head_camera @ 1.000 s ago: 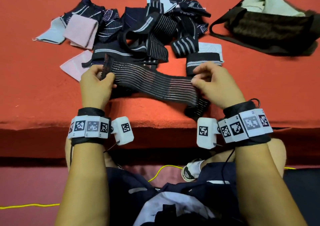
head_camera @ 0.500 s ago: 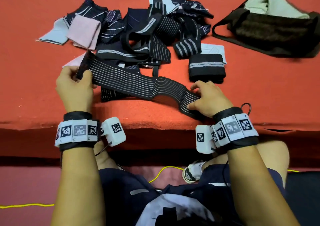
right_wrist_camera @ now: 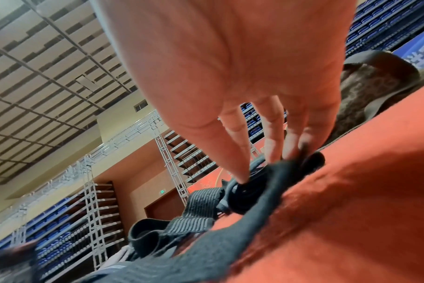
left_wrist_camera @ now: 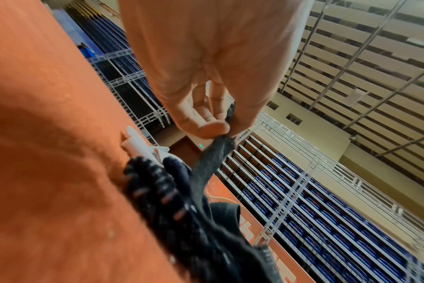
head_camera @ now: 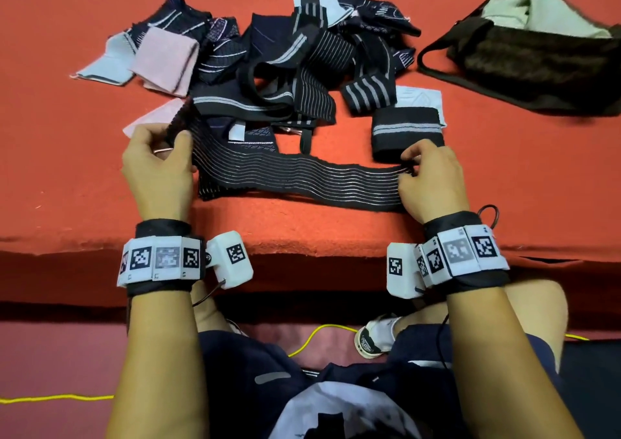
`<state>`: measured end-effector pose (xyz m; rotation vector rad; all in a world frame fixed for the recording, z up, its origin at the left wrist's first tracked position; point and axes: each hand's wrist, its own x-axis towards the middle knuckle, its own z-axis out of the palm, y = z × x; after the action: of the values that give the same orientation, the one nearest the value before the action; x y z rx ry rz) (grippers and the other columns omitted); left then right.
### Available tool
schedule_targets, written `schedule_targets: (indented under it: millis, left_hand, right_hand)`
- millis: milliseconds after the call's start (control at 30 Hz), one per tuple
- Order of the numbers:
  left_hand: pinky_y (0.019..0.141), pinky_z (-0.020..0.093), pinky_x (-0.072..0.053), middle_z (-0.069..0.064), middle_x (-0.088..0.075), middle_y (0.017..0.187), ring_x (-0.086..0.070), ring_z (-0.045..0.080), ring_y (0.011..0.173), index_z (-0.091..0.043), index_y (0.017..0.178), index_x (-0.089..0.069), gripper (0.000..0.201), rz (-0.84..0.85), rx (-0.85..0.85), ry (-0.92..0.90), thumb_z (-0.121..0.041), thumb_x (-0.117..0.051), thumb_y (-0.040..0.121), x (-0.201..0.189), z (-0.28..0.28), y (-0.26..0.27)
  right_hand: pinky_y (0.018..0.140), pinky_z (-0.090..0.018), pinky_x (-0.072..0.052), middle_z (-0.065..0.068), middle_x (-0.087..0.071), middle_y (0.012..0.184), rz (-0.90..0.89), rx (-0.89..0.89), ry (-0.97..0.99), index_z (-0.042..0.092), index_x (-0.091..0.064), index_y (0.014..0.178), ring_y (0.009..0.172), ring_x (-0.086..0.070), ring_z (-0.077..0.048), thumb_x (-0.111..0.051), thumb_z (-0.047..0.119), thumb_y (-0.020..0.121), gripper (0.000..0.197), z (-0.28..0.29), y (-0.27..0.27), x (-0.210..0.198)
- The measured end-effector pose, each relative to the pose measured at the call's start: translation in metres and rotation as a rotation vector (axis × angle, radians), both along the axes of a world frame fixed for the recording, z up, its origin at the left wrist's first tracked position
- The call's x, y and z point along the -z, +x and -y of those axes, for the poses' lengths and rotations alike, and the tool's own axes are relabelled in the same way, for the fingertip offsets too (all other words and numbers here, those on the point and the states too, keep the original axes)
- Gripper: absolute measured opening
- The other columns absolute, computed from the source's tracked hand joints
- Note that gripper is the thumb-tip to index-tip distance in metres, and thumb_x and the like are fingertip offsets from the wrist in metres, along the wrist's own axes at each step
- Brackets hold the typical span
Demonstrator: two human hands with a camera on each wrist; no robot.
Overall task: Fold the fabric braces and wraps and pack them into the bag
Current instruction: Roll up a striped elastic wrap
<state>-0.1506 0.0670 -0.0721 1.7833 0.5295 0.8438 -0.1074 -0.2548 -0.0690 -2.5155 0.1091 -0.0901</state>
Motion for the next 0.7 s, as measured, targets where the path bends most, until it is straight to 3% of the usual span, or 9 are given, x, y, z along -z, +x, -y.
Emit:
schedule_targets:
  millis: [100,233,300,433,567,700]
  left_hand:
    - [0.068,0.042,-0.053,-0.012,-0.060,0.077,-0.053,0.011,0.066,-0.032,0.080,-0.058,0.007,-0.012,0.082,0.031,-0.029,-0.065,0.081,0.000,0.023,0.005]
    - [0.065,0.019,-0.044,-0.012,-0.059,0.075,-0.048,-0.002,0.060,-0.025,0.087,-0.060,0.012,-0.024,0.247,0.075,-0.016,-0.067,0.082,0.002,0.076,0.010]
    - [0.064,0.013,-0.042,-0.006,-0.060,0.075,-0.048,-0.002,0.060,-0.018,0.088,-0.063,0.014,-0.044,0.349,0.119,-0.008,-0.068,0.081,0.002,0.103,0.008]
    - [0.065,0.021,-0.048,-0.001,-0.062,0.076,-0.053,0.007,0.062,-0.016,0.091,-0.065,0.020,-0.117,0.570,0.195,-0.007,-0.069,0.073,0.005,0.137,0.005]
    - [0.069,0.026,-0.050,-0.005,-0.063,0.080,-0.057,0.009,0.066,-0.017,0.097,-0.065,0.030,-0.180,0.704,0.224,-0.008,-0.074,0.070,0.006,0.143,0.002]
    - [0.069,0.013,-0.041,-0.005,-0.067,0.090,-0.060,0.006,0.074,-0.020,0.103,-0.069,0.033,-0.177,0.725,0.253,-0.015,-0.082,0.073,0.006,0.130,-0.001]
  right_hand:
    - [0.099,-0.036,-0.041,-0.010,-0.055,0.120,0.071,-0.057,0.021,0.020,-0.065,0.109,0.111,-0.055,-0.031,-0.056,0.010,0.085,0.027,-0.012,-0.003,0.000]
    - [0.085,-0.031,-0.047,0.002,-0.069,0.096,0.121,-0.228,0.126,0.021,-0.068,0.093,0.087,-0.064,-0.017,-0.058,0.023,0.092,0.010,-0.043,-0.012,-0.006]
    - [0.082,-0.034,-0.050,0.005,-0.072,0.086,0.092,-0.276,0.219,0.020,-0.067,0.089,0.081,-0.066,-0.016,-0.055,0.038,0.097,0.023,-0.054,-0.016,-0.006]
    - [0.075,-0.038,-0.049,0.000,-0.067,0.070,0.074,-0.241,0.305,0.014,-0.062,0.075,0.074,-0.065,-0.021,-0.048,0.054,0.098,0.048,-0.056,-0.014,-0.008]
    - [0.062,-0.037,-0.045,-0.007,-0.058,0.061,0.051,-0.211,0.250,0.003,-0.055,0.071,0.065,-0.056,-0.026,-0.058,0.035,0.094,0.040,-0.043,-0.011,-0.009]
    - [0.071,-0.046,-0.055,-0.008,-0.065,0.065,0.028,-0.127,0.214,0.005,-0.058,0.074,0.069,-0.066,-0.031,-0.057,0.025,0.090,0.025,-0.023,-0.002,-0.002]
